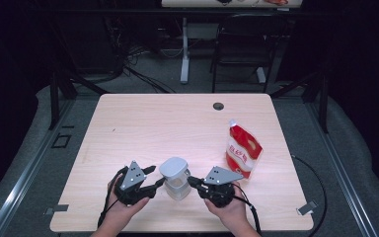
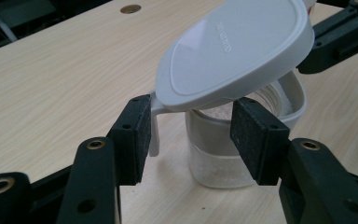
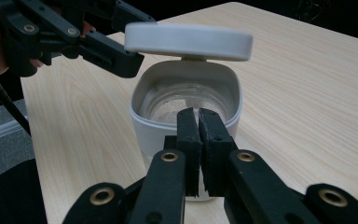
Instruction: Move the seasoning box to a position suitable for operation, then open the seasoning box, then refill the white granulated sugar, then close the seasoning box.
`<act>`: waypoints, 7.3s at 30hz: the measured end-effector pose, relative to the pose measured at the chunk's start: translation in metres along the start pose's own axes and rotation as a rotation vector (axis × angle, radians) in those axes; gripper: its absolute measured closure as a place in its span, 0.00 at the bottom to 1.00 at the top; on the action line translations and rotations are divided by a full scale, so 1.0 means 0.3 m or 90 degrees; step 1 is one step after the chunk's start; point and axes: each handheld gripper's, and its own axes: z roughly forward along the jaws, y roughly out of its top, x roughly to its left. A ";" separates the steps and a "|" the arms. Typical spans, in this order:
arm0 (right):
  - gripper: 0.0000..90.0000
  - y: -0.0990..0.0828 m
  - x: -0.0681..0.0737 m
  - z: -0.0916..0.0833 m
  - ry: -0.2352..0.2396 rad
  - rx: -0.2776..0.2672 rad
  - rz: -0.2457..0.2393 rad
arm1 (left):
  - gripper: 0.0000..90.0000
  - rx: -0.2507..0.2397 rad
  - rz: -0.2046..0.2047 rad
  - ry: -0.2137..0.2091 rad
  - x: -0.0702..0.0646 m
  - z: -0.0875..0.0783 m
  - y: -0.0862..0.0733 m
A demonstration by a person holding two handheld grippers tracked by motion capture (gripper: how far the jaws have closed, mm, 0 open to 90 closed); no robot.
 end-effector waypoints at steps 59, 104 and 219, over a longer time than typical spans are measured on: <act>0.95 -0.007 -0.007 -0.019 0.002 -0.007 0.002 | 0.88 -0.033 -0.009 -0.002 0.051 -0.002 0.032; 0.87 -0.017 -0.025 -0.038 -0.012 -0.011 0.008 | 0.70 -0.055 -0.048 0.013 0.114 0.008 0.024; 0.74 -0.002 -0.240 -0.408 -0.134 0.006 0.047 | 0.61 -0.027 -0.115 0.061 0.236 -0.033 -0.092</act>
